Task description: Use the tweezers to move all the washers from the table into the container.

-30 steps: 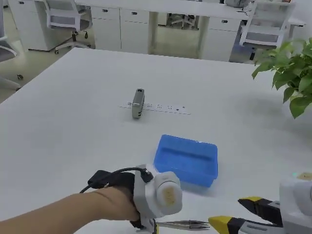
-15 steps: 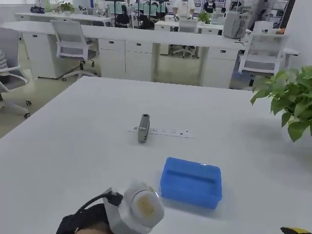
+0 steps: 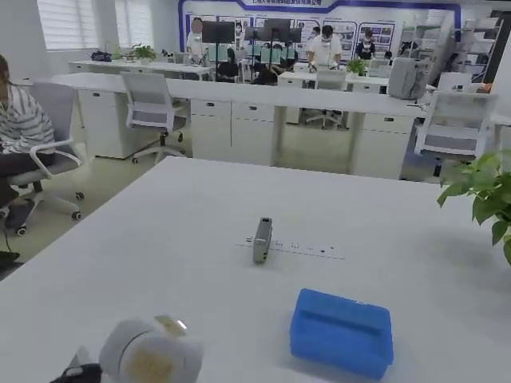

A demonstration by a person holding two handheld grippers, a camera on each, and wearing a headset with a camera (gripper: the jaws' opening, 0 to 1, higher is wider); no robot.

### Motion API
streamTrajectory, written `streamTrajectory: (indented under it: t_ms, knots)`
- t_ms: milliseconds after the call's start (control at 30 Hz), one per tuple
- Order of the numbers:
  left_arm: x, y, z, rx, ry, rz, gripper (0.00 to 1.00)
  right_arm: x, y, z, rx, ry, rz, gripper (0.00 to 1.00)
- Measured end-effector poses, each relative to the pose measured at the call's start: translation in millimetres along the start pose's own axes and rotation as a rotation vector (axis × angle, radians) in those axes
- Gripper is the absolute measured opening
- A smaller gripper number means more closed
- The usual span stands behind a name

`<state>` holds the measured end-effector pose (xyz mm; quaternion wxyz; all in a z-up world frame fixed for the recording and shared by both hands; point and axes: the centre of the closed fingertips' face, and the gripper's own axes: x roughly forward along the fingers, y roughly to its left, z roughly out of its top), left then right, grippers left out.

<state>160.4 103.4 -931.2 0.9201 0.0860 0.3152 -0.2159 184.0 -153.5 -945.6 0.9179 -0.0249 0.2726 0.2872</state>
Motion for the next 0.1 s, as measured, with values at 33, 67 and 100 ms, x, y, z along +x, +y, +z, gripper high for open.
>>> streamTrajectory:
  t_ms: [33, 67, 100]
  knots:
    - [-3.8, 6.5, 1.9, -0.012, -0.030, 0.030, 0.99, -0.7, 0.3, -1.1, 0.002, -0.001, -0.004, 0.99]
    - [-6.0, 11.1, 0.8, -0.026, -0.036, 0.058, 0.99, -0.7, 0.2, -1.9, 0.002, -0.001, -0.007, 0.99]
    - [-8.3, 11.4, -2.1, -0.019, -0.030, 0.059, 0.99, -0.8, 0.0, -2.9, 0.003, 0.002, -0.009, 0.99]
